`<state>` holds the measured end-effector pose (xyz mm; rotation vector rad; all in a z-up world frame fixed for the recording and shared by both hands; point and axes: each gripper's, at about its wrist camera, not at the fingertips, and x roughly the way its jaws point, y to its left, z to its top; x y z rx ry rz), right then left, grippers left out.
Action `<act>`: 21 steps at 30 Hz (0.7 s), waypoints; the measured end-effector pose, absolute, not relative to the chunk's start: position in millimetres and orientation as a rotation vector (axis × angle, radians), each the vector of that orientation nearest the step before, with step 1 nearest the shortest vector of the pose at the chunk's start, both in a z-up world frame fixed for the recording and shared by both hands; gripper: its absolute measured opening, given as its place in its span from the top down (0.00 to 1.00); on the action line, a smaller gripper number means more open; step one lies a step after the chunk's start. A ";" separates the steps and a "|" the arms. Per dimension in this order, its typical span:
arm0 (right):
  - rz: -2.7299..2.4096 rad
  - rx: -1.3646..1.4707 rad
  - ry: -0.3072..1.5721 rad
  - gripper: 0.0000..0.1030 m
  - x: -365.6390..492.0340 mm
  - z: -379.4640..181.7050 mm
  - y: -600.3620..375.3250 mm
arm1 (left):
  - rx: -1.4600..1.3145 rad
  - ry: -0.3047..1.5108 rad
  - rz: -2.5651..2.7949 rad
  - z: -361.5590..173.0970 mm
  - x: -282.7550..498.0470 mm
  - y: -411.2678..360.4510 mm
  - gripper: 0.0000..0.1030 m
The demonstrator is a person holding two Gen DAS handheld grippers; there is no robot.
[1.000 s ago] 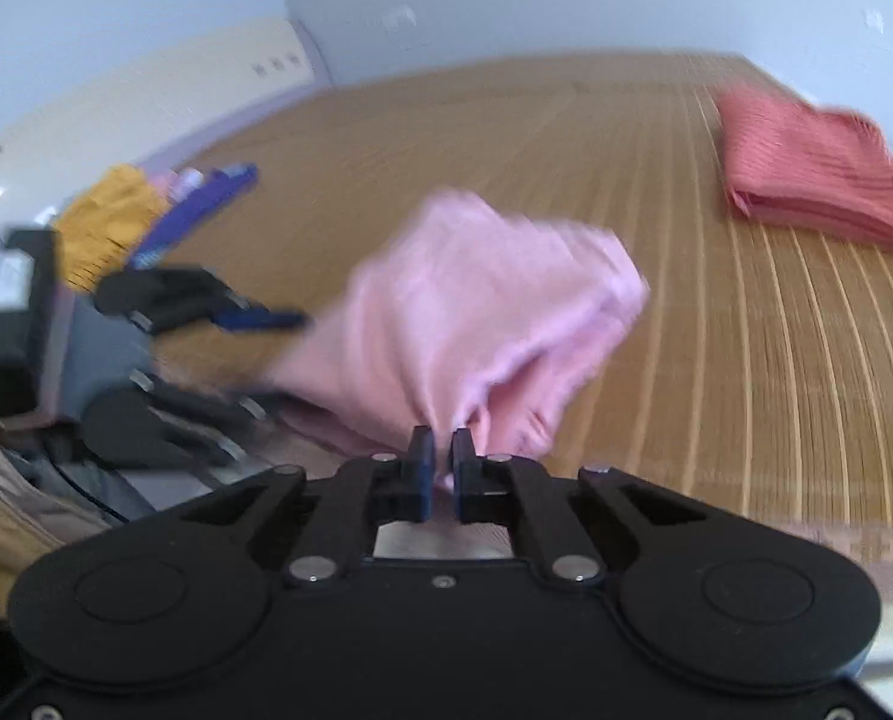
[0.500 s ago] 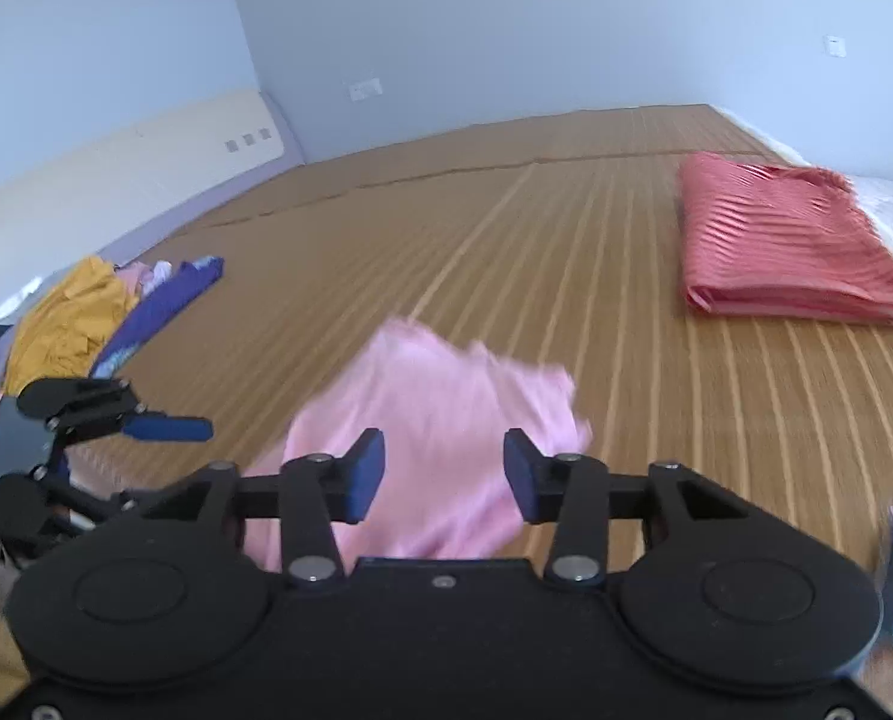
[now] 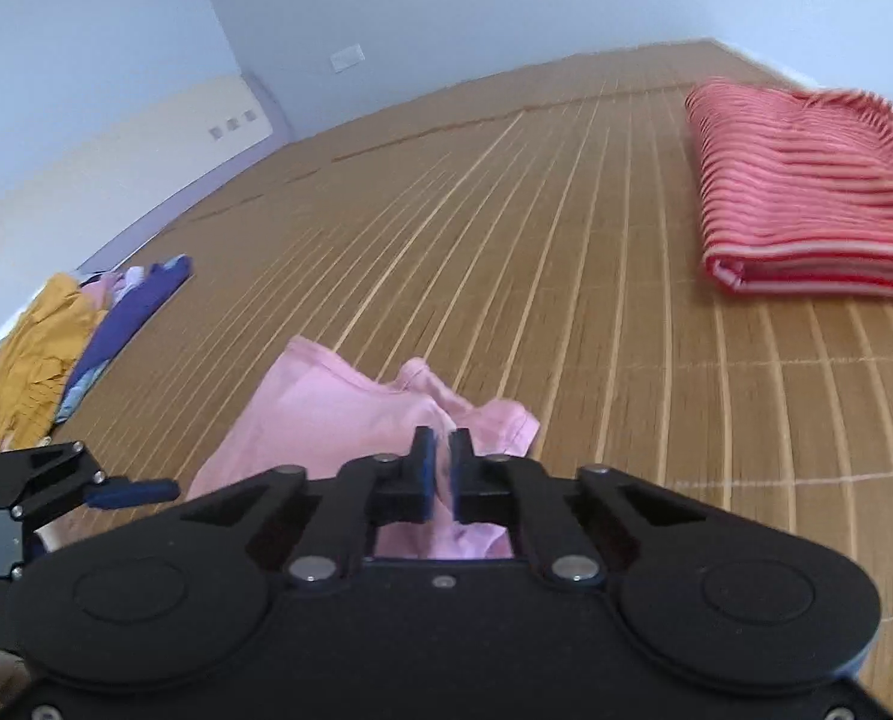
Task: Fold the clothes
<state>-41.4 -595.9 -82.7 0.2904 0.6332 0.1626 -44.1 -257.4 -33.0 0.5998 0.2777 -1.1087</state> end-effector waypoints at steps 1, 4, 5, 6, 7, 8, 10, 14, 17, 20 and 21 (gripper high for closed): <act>0.137 0.273 0.616 0.95 -43.3 -80.6 -594.9 | 0.596 0.280 -1.112 -34.0 -43.4 -257.2 0.47; 0.040 0.241 0.610 0.95 -39.5 -82.3 -601.2 | 0.572 0.290 -1.123 -37.1 -41.8 -255.6 0.47; 0.031 0.222 0.632 0.95 -36.2 -87.3 -601.3 | 0.568 0.291 -1.124 -37.7 -41.2 -255.3 0.47; 0.026 0.209 0.639 0.95 -34.2 -91.4 -598.7 | 0.564 0.292 -1.126 -37.6 -40.7 -254.9 0.47; 0.022 0.196 0.647 0.95 -32.2 -95.4 -596.1 | 0.559 0.294 -1.128 -37.1 -40.2 -254.2 0.47; 0.017 0.184 0.652 0.94 -30.6 -98.8 -593.9 | 0.554 0.297 -1.130 -34.8 -39.9 -253.1 0.47; 0.003 0.184 0.633 0.88 -32.2 -94.4 -595.1 | 0.542 0.301 -1.134 -30.0 -39.5 -250.7 0.47; 0.054 0.174 0.575 0.66 -42.2 -69.8 -593.4 | 0.544 0.278 -1.115 -20.7 -38.6 -247.7 0.47; 0.249 0.159 0.581 0.55 -28.8 -46.1 -577.7 | 0.557 0.287 -1.114 -24.5 -36.7 -251.5 0.47; 0.382 0.081 0.620 0.54 1.2 -34.0 -559.1 | 0.578 0.286 -1.117 -28.8 -37.5 -253.9 0.47; 0.413 0.019 0.639 0.53 15.0 -32.9 -551.3 | 0.582 0.286 -1.119 -28.9 -37.8 -254.7 0.47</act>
